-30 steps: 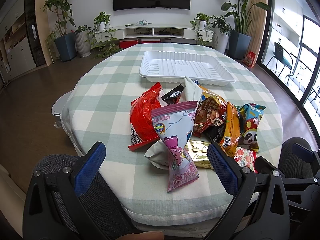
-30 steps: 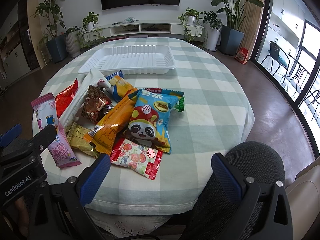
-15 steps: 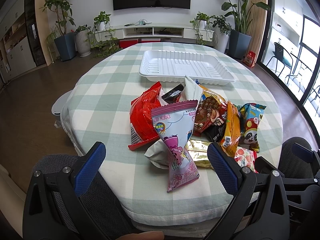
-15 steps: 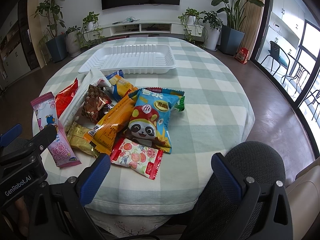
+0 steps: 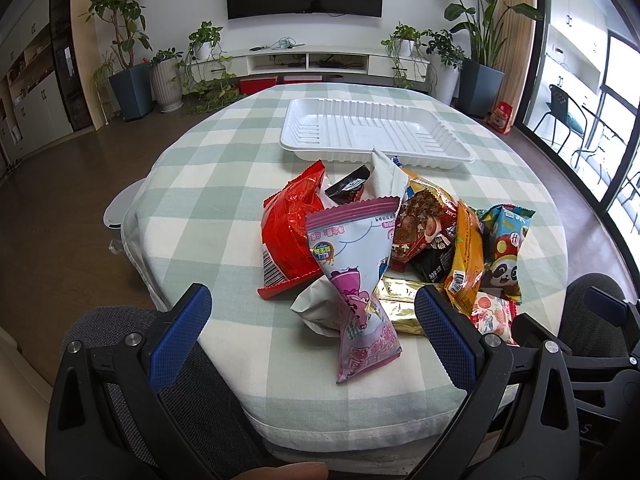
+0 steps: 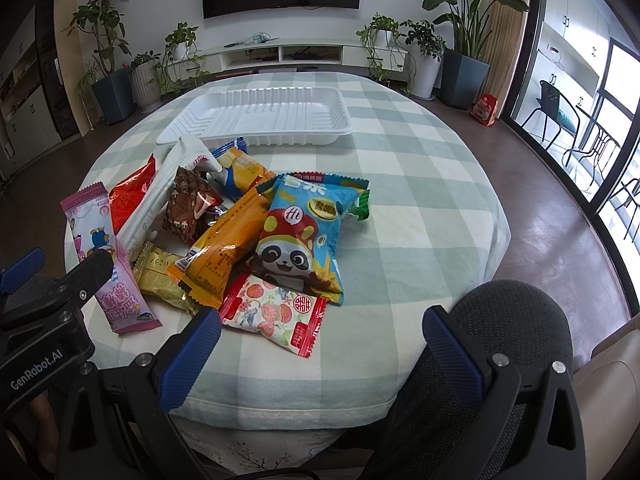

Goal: Organize snacks

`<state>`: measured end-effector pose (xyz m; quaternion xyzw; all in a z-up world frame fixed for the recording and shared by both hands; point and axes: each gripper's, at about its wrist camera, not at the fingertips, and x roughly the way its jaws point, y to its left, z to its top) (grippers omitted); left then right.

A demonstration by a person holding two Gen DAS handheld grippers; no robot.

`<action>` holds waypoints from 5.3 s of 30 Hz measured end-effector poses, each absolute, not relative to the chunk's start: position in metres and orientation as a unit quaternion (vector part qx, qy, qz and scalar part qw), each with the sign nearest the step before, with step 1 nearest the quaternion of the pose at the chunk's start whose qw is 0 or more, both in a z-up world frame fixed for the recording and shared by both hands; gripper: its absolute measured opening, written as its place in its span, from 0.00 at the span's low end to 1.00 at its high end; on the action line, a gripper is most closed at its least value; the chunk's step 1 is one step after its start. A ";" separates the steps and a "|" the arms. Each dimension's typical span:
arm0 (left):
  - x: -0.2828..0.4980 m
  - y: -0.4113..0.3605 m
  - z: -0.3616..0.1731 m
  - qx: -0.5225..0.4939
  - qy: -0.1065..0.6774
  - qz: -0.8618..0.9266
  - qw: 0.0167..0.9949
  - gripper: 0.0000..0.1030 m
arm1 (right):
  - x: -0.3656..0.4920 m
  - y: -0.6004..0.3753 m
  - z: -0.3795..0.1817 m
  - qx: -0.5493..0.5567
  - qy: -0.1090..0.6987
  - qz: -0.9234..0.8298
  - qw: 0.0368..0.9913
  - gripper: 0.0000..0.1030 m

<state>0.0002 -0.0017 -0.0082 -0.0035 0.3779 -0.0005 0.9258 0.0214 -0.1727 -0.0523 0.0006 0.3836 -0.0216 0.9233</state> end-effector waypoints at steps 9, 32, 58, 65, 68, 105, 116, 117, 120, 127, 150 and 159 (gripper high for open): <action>-0.016 0.017 -0.003 -0.044 0.314 -0.126 0.940 1.00 | 0.017 -0.186 -0.053 0.034 0.360 -0.014 0.932 1.00; 0.008 0.007 -0.025 -0.035 0.370 -0.114 0.921 0.58 | 0.029 -0.209 -0.066 0.113 0.388 0.091 0.910 0.75; 0.012 -0.007 -0.037 0.009 0.393 -0.110 0.913 0.30 | 0.034 -0.209 -0.071 0.105 0.388 0.094 0.911 0.69; 0.021 -0.008 -0.041 0.011 0.400 -0.138 0.906 0.19 | 0.037 -0.207 -0.074 0.101 0.392 0.094 0.909 0.69; 0.022 -0.009 -0.043 0.015 0.405 -0.147 0.902 0.16 | 0.037 -0.208 -0.073 0.099 0.390 0.090 0.911 0.67; 0.005 0.038 -0.042 -0.097 0.389 -0.230 0.887 0.10 | 0.097 -0.175 -0.065 0.214 0.449 0.151 0.854 0.47; 0.007 0.034 -0.049 -0.096 0.400 -0.231 0.882 0.10 | 0.119 -0.175 -0.084 0.259 0.485 0.158 0.820 0.47; 0.008 0.033 -0.049 -0.096 0.400 -0.231 0.882 0.10 | 0.121 -0.175 -0.085 0.262 0.485 0.159 0.819 0.47; 0.009 0.032 -0.050 -0.095 0.401 -0.231 0.881 0.10 | 0.125 -0.174 -0.086 0.265 0.482 0.158 0.820 0.46; 0.010 0.033 -0.051 -0.095 0.401 -0.231 0.881 0.10 | 0.124 -0.176 -0.087 0.266 0.477 0.161 0.822 0.21; 0.008 0.039 -0.039 -0.111 0.383 -0.257 0.880 0.09 | 0.097 -0.187 -0.054 0.276 0.417 0.179 0.847 0.17; 0.013 0.063 -0.013 -0.160 0.369 -0.266 0.876 0.09 | 0.096 -0.210 -0.040 0.289 0.390 0.177 0.856 0.17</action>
